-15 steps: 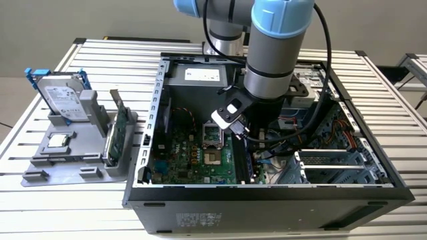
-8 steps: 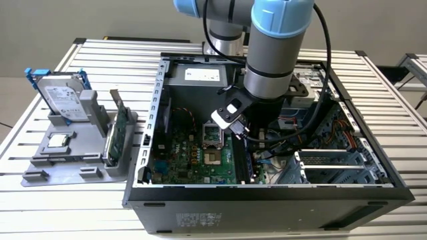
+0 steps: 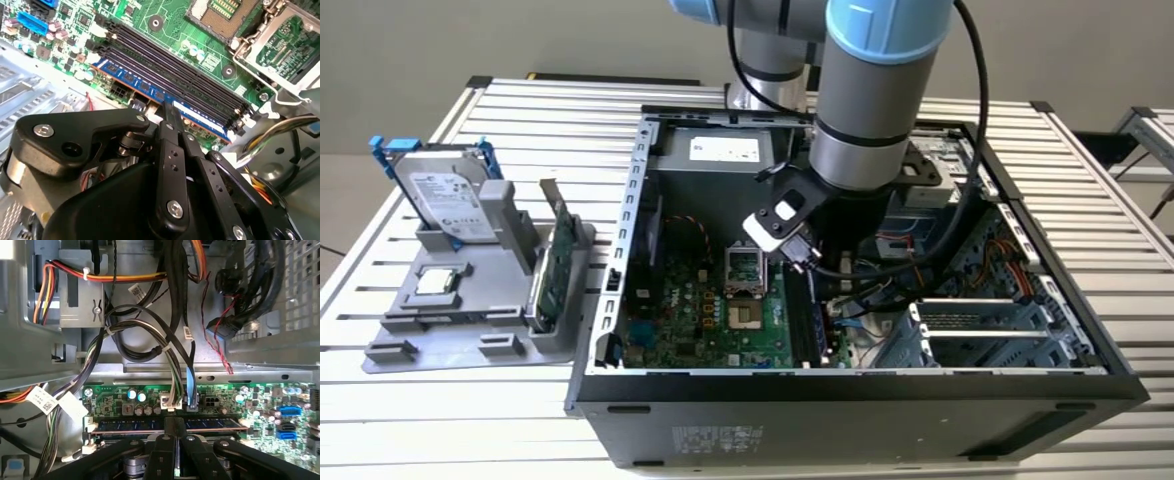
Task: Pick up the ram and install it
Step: 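Press down the ram until it locks into place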
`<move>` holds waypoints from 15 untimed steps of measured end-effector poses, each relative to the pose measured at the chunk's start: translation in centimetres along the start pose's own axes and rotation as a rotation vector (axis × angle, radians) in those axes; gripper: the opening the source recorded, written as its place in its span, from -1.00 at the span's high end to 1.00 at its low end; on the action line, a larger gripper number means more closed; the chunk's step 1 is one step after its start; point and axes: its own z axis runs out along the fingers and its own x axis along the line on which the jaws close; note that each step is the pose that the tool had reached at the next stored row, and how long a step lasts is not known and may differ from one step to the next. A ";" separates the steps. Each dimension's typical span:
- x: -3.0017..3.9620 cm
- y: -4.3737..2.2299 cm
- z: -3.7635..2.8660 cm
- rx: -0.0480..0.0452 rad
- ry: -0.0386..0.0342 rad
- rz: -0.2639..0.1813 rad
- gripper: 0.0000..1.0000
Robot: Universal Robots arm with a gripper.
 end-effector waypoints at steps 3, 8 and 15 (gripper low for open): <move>-0.05 0.04 -0.62 0.0007 -0.0004 0.000 1.00; -0.11 0.08 -1.35 0.0019 -0.0004 0.000 1.00; -0.20 0.15 -2.51 0.0043 -0.0006 0.000 1.00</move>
